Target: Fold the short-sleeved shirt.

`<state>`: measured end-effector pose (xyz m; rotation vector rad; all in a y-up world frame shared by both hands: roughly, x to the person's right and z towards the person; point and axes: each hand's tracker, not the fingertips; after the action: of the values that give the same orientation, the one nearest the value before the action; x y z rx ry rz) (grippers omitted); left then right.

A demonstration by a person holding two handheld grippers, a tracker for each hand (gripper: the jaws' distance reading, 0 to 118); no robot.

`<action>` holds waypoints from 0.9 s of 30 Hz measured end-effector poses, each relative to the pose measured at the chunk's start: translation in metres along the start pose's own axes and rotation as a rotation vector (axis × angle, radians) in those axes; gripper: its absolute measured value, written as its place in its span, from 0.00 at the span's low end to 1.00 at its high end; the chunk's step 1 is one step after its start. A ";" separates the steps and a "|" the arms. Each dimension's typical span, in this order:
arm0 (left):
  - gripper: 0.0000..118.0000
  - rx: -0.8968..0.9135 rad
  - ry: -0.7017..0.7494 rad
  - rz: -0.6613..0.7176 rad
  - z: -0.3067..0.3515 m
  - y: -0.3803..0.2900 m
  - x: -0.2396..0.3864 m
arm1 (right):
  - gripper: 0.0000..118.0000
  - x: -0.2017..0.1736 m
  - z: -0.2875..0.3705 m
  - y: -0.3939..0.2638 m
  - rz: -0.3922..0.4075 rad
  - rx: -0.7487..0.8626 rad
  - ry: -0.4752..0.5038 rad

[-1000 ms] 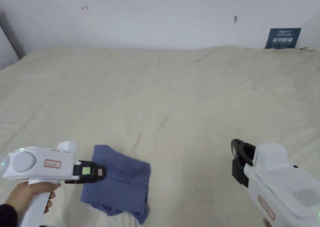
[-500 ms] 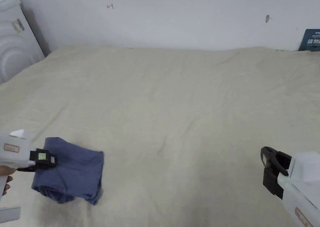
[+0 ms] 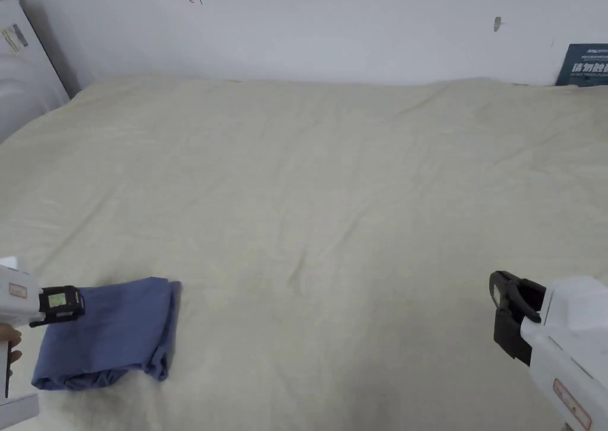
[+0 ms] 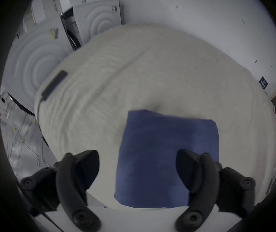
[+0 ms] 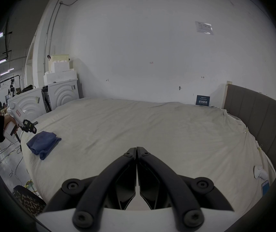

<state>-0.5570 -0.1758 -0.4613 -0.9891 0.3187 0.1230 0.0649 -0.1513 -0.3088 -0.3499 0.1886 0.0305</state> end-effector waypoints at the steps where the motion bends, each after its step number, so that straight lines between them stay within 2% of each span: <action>1: 0.87 0.032 -0.013 0.000 0.010 0.002 0.002 | 0.00 0.002 0.003 0.003 -0.002 0.006 -0.001; 9: 0.87 0.320 -0.203 0.075 0.115 0.005 0.030 | 0.00 0.010 0.037 0.034 0.019 0.072 -0.044; 19: 0.86 0.771 -0.194 -0.089 0.247 -0.037 0.134 | 0.00 0.027 0.087 0.073 0.038 0.175 -0.132; 27: 0.85 0.982 -0.287 -0.068 0.295 -0.088 0.206 | 0.00 0.039 0.128 0.086 0.047 0.258 -0.190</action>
<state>-0.2789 0.0144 -0.3071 -0.0027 0.0516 0.0325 0.1203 -0.0264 -0.2276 -0.0836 0.0118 0.0844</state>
